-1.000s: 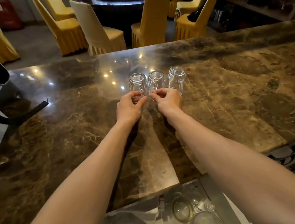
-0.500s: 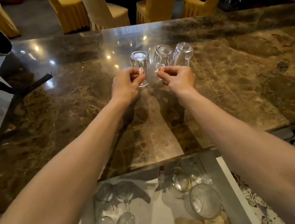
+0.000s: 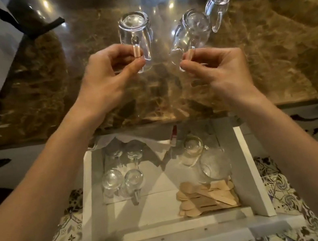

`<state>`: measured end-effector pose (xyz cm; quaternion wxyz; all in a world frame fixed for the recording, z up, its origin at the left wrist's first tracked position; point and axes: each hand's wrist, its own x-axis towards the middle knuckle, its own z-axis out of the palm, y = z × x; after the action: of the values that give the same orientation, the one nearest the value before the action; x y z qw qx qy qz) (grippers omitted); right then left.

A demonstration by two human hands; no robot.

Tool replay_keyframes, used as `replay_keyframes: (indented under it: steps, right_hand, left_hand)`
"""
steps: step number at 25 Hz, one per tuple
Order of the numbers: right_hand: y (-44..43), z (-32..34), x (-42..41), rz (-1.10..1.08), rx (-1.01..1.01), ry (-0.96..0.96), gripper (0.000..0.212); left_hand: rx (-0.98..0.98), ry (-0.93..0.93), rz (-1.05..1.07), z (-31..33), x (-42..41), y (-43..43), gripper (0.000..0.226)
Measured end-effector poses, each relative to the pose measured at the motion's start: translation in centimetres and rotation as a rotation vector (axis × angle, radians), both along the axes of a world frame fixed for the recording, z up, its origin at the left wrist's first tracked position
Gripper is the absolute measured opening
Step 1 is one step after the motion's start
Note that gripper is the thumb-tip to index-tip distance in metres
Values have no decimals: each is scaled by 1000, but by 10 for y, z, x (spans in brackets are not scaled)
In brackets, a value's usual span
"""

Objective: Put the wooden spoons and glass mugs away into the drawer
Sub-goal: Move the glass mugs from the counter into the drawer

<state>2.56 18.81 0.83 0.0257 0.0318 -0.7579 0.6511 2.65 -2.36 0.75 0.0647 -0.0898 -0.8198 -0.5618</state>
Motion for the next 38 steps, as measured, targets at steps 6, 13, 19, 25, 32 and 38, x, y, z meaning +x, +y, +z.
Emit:
replay_keyframes:
  steps: [6,13,19,25,32,38]
  right_hand:
    - [2,-12,88,111,37,-23,17]
    - [-13,-67,157,99,82,-190,24]
    - [-16,-116,173,53,329,-387,15]
    - [-28,-137,152,4,509,-537,9]
    - [-48,-159,133,-160,385,-689,14]
    - [-60,-173,123,-320,318,-760,19]
  left_hand:
    - [4,-86,-68,-8,92,-21,22]
    - [-102,-299,-188,-58,151,-25,21]
    - [-305,-415,-189,-111,140,-18,13]
    - [-466,-405,-113,-144,120,2,8]
    - [-393,-440,-70,-177,124,11,7]
    - [-494,-358,43,-189,123,28,13]
